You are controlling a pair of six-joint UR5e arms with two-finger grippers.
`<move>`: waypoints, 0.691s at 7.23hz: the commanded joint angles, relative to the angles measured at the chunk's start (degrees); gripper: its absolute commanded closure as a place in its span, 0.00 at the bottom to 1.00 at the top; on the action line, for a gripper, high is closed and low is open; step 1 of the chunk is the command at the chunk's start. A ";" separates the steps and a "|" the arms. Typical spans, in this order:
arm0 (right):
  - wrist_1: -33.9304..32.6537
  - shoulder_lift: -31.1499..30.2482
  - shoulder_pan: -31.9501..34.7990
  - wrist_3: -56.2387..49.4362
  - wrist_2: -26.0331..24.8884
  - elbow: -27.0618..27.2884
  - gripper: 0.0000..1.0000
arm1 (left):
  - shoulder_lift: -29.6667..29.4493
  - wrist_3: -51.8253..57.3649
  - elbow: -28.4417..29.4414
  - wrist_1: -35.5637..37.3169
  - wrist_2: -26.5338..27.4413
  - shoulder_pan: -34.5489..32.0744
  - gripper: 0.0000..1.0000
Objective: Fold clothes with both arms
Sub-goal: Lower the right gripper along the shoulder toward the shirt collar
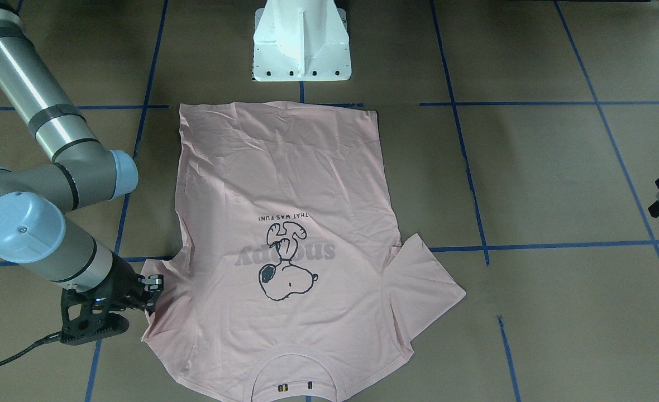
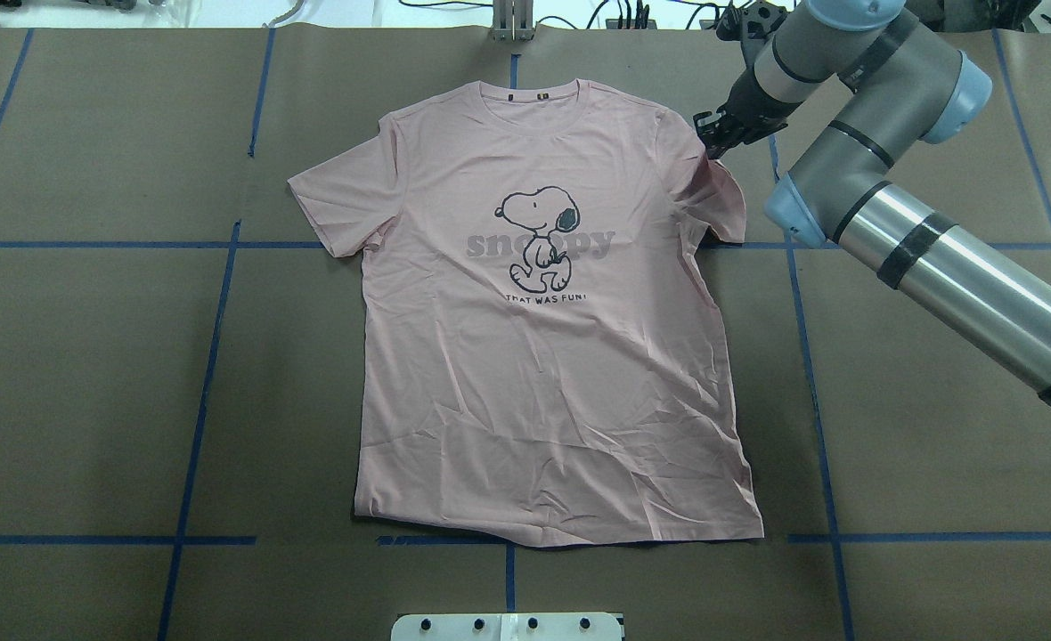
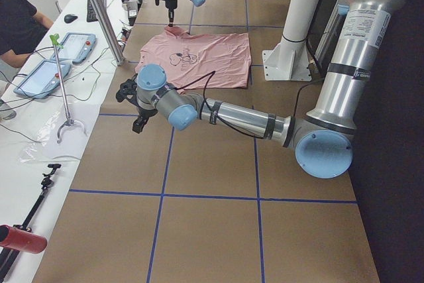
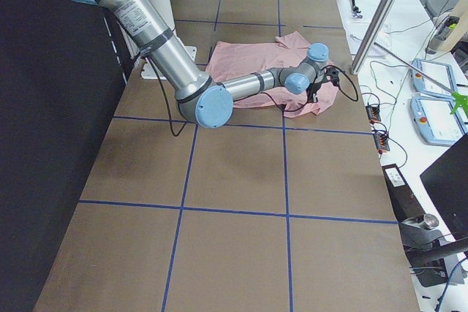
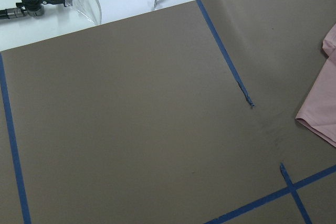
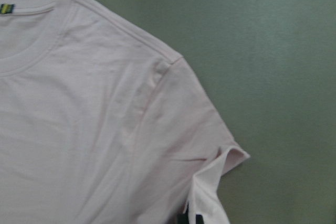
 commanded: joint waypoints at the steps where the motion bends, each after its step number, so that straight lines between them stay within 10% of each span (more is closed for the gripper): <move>1: 0.20 0.47 -4.29 1.23 -0.30 2.97 1.00 | 0.00 0.00 0.14 0.00 0.00 0.00 0.00; 5: 0.02 13.17 -7.12 12.05 -8.54 -8.21 1.00 | -0.26 0.00 0.23 0.09 0.09 0.00 0.00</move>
